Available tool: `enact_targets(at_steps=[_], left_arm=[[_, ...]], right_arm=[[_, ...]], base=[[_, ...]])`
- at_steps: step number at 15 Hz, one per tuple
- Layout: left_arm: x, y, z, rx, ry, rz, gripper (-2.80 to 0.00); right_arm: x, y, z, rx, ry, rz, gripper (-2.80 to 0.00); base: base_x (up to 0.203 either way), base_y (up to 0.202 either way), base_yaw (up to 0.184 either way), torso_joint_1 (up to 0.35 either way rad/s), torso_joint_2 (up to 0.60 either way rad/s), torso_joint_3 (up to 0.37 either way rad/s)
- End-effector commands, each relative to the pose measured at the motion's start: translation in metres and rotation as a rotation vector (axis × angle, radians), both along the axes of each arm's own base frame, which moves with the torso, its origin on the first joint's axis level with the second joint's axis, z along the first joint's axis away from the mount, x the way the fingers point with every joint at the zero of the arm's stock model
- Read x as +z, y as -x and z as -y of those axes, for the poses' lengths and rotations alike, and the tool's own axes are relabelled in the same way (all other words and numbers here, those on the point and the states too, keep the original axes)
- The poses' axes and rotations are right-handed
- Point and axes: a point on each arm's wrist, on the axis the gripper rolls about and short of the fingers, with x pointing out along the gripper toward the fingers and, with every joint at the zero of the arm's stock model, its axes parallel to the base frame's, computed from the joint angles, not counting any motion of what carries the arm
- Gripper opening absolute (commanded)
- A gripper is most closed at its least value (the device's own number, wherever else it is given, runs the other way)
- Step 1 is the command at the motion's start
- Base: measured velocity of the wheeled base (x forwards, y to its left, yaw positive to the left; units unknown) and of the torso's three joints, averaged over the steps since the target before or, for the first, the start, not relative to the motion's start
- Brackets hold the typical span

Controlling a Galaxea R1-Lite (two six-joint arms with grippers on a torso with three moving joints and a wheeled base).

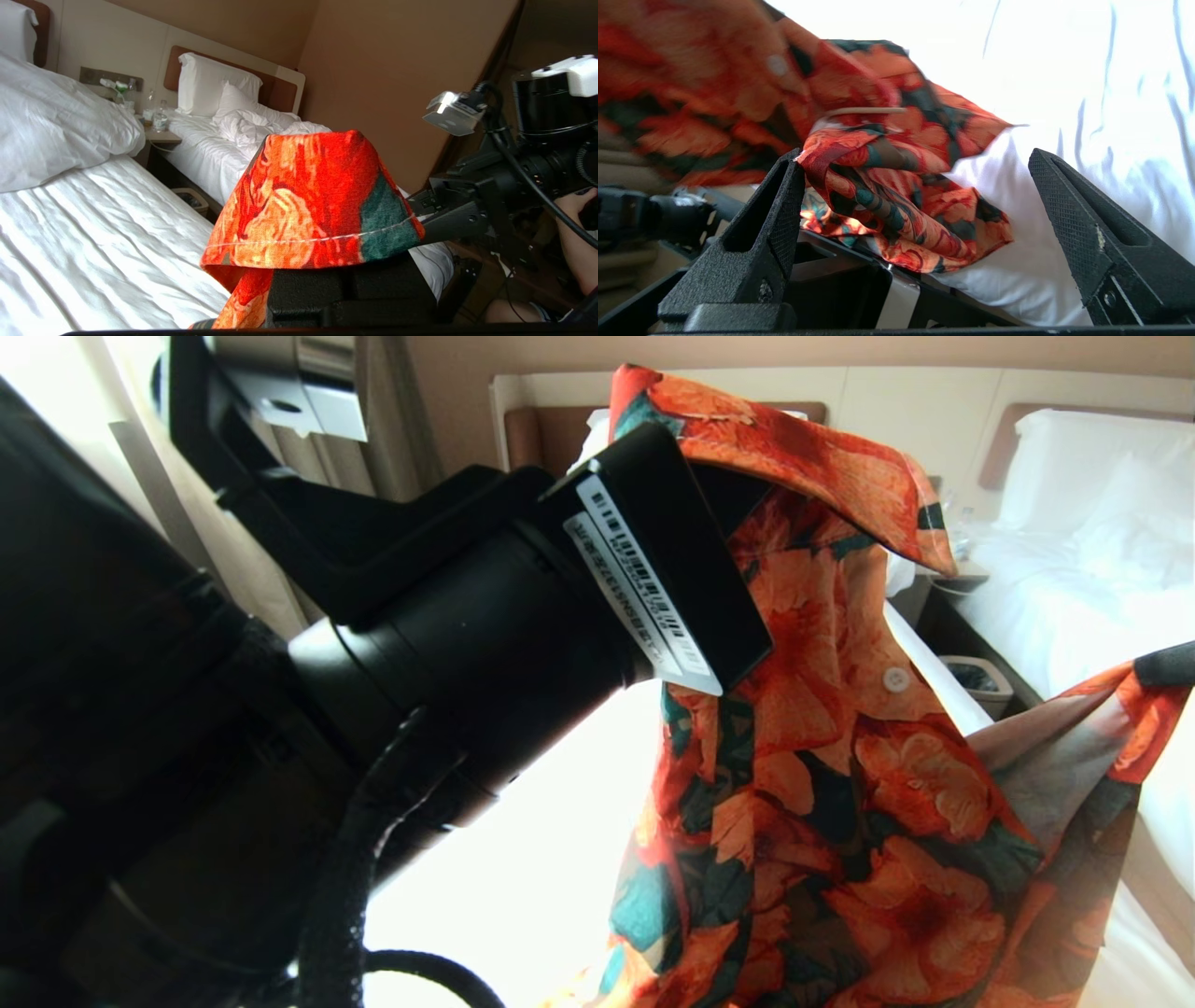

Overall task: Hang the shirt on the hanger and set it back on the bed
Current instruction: Hook the other side of the shirt onto the hanger

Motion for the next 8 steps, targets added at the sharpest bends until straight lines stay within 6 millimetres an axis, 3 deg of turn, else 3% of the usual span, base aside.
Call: enact_targets(at_steps=[1,5,8], left_arm=[[-0.002,0.001,0.003,-0.009,-0.003,-0.004,-2.8],[-0.006,0.004,0.008,-0.022,-0.015,-0.009,-2.8],[-0.007,0.006,0.01,-0.013,-0.027,0.002,-2.8]], right_arm=[[-0.004,-0.011,-0.001,-0.032,0.009,-0.036,0.0],[-0.002,-0.013,0.001,0.102,-0.148,-0.115,0.0],[-0.008,-0.029,0.005,0.142,-0.29,-0.237,0.0]], base=[[0.0,0.0,0.0,0.0,0.0,0.0],[0.0,0.0,0.0,0.0,0.0,0.0],[0.0,0.0,0.0,0.0,0.0,0.0]])
